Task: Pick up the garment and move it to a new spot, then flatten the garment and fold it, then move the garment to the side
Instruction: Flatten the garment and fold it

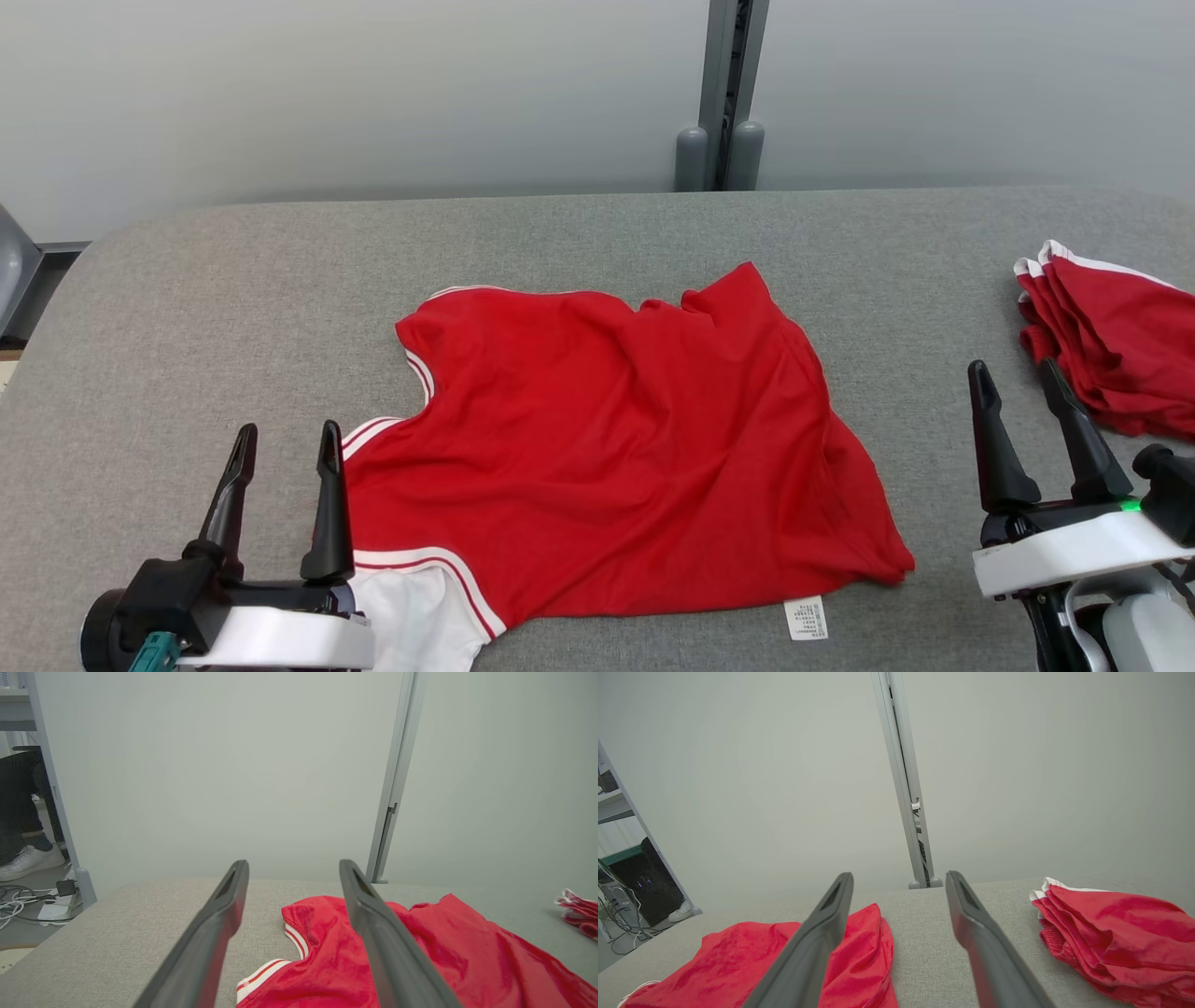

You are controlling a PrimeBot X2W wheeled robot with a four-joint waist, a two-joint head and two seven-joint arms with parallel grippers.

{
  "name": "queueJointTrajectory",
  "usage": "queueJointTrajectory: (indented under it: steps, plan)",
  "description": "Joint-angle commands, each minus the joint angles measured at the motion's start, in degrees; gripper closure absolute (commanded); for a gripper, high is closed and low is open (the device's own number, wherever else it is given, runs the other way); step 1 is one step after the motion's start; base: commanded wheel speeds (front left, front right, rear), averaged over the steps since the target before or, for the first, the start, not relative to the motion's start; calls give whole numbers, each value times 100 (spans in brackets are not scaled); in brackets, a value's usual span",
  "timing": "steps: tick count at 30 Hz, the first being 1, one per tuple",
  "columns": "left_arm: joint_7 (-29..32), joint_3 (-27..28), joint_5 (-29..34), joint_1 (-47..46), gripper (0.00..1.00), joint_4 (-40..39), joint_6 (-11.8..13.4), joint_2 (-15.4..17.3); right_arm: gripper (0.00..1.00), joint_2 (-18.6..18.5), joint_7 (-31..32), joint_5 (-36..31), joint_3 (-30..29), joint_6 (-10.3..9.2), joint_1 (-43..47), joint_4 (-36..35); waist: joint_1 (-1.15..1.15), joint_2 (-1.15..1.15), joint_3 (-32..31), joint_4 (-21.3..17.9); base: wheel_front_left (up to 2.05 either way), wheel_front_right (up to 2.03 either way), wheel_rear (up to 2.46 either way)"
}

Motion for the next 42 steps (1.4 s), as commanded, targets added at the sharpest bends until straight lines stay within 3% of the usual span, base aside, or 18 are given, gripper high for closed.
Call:
queueJointTrajectory:
  steps: [1, 9, 24, 33, 36, 42]
  plan:
    - [-24, 86, 73, 36, 0, 28, -67, -36, 0, -36, -38, -37, -34, 1, 31, -35, 0, 0, -4, -1, 0, 0, 0]
    - [-25, 362, 297, 35, 0, 93, -331, -226, 0, -41, -38, -58, -59, 1, 24, -96, 0, 0, -15, -17, 0, 0, 0]
    - [-25, 636, 523, -12, 0, 137, -609, -409, 0, -73, -38, -119, -101, 1, 13, -200, 0, 0, 64, -19, 0, 0, 0]
    - [-24, 760, 258, 125, 0, 162, -755, -454, 0, -296, -34, -360, -532, 1, 158, -214, 0, 0, 113, 27, 0, 0, 0]
    - [217, 660, 113, 154, 0, 422, -847, -399, 0, -540, 167, -254, -388, 1, 306, -103, 0, 0, 120, 81, 0, 0, 0]
    - [1410, 519, -12, 375, 0, 592, -829, -224, 0, -988, 1287, 376, 463, 1, 556, 168, 0, 0, 170, 137, 0, 0, 0]
